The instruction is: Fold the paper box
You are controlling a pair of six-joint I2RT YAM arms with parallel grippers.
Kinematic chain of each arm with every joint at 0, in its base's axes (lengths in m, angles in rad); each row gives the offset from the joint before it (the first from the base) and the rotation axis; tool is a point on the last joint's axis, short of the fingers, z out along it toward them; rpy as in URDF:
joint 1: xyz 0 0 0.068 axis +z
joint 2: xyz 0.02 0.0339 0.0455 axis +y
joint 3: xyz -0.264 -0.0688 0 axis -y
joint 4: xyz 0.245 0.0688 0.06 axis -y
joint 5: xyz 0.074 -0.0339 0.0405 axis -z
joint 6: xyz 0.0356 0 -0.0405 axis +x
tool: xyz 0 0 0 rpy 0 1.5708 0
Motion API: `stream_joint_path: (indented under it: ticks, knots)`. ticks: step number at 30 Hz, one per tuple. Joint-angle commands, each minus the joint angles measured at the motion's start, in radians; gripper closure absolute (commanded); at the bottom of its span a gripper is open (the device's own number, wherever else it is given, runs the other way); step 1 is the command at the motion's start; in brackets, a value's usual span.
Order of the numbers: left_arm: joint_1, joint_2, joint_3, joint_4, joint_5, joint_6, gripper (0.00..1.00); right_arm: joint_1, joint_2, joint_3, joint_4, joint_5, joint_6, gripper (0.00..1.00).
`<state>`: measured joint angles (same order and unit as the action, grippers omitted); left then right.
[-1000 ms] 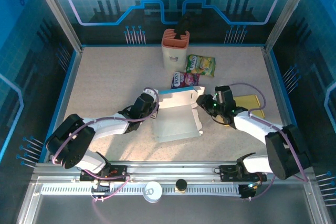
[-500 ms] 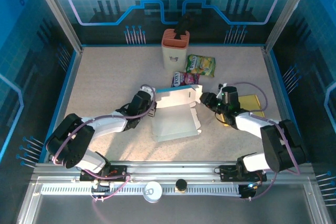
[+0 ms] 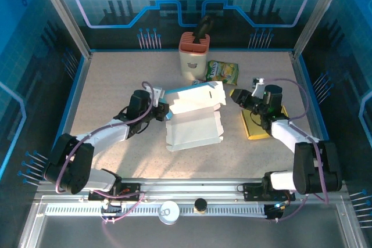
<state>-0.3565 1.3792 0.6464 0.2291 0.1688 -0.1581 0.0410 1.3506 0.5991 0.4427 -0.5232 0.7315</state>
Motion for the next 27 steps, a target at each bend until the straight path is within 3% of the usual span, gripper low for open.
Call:
stream_joint_path:
  ticks: [1, 6, 13, 19, 27]
  knots:
    - [0.025, -0.019, 0.03, -0.008, 0.142, 0.005, 1.0, -0.014, 0.05, 0.048, 0.087, -0.198, -0.024, 0.61]
    - [0.049, -0.004, 0.028, 0.019, 0.201, -0.014, 1.0, -0.009, 0.126, 0.054, 0.283, -0.369, 0.059, 0.61]
    - [0.054, 0.03, 0.053, -0.007, 0.212, -0.014, 1.0, 0.007, 0.165, 0.025, 0.468, -0.453, 0.141, 0.62]
    - [0.054, 0.042, 0.07, -0.027, 0.209, -0.01, 1.0, 0.037, 0.142, 0.006, 0.466, -0.447, 0.111, 0.62]
    - [0.054, 0.056, 0.083, -0.04, 0.208, -0.009, 1.0, 0.079, 0.063, 0.014, 0.284, -0.403, -0.043, 0.62]
